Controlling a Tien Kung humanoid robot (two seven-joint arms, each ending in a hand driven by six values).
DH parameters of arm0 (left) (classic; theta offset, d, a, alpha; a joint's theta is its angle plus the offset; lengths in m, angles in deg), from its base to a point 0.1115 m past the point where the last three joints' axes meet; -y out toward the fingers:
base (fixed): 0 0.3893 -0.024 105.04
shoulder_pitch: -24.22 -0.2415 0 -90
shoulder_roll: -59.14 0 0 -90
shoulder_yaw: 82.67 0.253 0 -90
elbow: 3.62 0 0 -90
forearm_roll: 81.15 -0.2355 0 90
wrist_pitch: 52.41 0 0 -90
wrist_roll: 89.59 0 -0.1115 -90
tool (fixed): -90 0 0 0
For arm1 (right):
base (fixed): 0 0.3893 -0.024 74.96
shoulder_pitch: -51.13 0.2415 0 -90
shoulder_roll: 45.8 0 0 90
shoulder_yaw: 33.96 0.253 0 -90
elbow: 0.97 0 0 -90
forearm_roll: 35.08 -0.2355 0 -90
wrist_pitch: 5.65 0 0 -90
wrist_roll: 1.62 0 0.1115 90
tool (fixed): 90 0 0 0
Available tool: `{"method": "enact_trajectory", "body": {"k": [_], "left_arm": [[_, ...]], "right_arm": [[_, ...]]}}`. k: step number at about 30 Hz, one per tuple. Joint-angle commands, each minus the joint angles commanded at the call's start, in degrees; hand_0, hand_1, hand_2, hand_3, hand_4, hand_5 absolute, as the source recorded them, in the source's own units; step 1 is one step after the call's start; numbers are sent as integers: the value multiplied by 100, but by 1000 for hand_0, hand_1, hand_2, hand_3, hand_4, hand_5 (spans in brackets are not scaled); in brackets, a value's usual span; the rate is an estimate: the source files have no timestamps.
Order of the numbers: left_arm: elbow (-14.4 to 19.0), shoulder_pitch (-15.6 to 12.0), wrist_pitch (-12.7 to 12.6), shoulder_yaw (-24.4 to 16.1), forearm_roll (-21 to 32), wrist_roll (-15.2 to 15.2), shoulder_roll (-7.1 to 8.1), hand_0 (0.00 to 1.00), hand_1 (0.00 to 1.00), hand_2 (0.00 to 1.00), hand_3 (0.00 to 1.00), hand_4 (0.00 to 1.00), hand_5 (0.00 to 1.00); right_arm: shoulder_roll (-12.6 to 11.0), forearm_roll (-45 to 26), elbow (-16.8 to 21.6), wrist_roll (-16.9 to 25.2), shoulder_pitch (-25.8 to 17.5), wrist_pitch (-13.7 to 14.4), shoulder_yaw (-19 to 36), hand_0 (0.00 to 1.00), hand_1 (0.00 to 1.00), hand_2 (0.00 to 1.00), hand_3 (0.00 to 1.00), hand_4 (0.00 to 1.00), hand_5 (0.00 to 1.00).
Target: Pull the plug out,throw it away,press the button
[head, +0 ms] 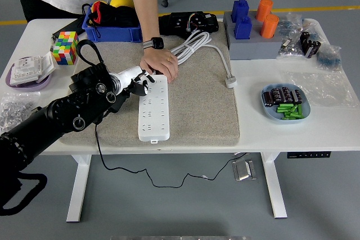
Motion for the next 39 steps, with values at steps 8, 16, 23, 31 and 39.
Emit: {"method": "enact_trajectory", "body": {"k": [8, 16, 23, 31, 39], "left_arm": [[-27, 72, 0, 186, 63, 10, -24, 90, 22, 121, 762, 2, 2], [-59, 161, 0, 483, 163, -1, -55, 91, 22, 122, 758, 2, 2], [540, -91, -93, -345, -324, -155, 95, 90, 22, 123, 758, 2, 2], [1698, -553, -352, -1475, -946, -517, 408, 90, 22, 122, 752, 2, 2], [2527, -1159, -851, -2310, -1568, -1197, 664, 213, 221, 325, 721, 510, 2]], "right_arm": [[4, 5, -6, -1, 4, -1, 16, 767, 729, 724, 713, 883, 658], [13, -4, -4, -1, 11, -4, 3, 767, 729, 724, 713, 883, 658], [6, 18, -10, -2, -2, 2, 24, 767, 729, 724, 713, 883, 658], [2, 19, 11, 0, 7, 5, 33, 767, 729, 724, 713, 883, 658], [20, 49, 1, -4, -13, 1, 39, 767, 729, 724, 713, 883, 658]]}}
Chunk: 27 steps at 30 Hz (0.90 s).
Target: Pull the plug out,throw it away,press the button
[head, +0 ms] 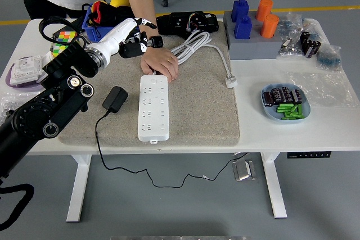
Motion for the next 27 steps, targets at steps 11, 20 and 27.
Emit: {"method": "enact_trajectory", "body": {"k": [11, 20, 27], "left_arm": [[515, -1137, -168, -1378, -383, -227, 137, 841, 833, 781, 839, 702, 39], [741, -1680, -368, -2298, -510, -460, 75, 885, 888, 842, 853, 702, 67], [973, -2024, -288, -2596, -503, -426, 114, 891, 888, 846, 851, 704, 110]], "right_arm": [[5, 0, 11, 3, 14, 4, -4, 767, 729, 724, 713, 883, 658], [18, -16, -9, 3, 162, -1, -110, 767, 729, 724, 713, 883, 658], [-6, -20, -10, 9, 85, 10, -165, 767, 729, 724, 713, 883, 658]]}}
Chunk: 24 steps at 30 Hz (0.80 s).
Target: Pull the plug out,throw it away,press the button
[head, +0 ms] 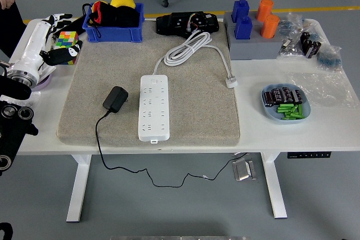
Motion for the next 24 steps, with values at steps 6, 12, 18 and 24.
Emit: {"method": "enact_trajectory", "body": {"k": [6, 12, 18, 24], "left_arm": [[164, -182, 41, -237, 10, 38, -35, 893, 878, 836, 849, 700, 138], [216, -213, 91, -283, 12, 87, 1, 891, 872, 833, 844, 699, 152], [216, -287, 151, -365, -6, 154, -36, 890, 870, 832, 846, 695, 157], [231, -319, 164, -419, -2, 151, -37, 889, 867, 831, 847, 692, 163]], "right_arm": [[42, -1, 10, -2, -43, -10, 19, 767, 729, 724, 713, 883, 658], [32, 8, 9, -1, -51, 0, 67, 767, 729, 724, 713, 883, 658], [45, 21, 11, -3, -78, -1, 115, 767, 729, 724, 713, 883, 658], [69, 38, 6, -5, -103, -2, 147, 767, 729, 724, 713, 883, 658]]}}
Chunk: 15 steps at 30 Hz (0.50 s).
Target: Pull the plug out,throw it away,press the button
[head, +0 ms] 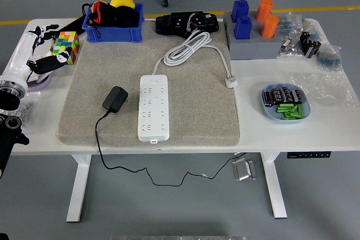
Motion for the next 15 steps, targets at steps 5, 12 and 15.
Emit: {"method": "enact_trajectory", "body": {"k": [5, 12, 15], "left_arm": [[16, -21, 33, -54, -1, 26, 6, 889, 866, 829, 847, 691, 168], [27, -19, 56, -108, 9, 46, 42, 889, 860, 826, 846, 691, 171], [41, -22, 57, -115, 12, 46, 48, 888, 858, 825, 844, 688, 174]], "right_arm": [[-2, -2, 7, 1, 1, 2, 5, 767, 729, 724, 713, 883, 658], [-2, 3, 10, 2, 8, 4, 30, 767, 729, 724, 713, 883, 658], [2, 6, 8, 1, 9, 3, 40, 767, 729, 724, 713, 883, 658]]}}
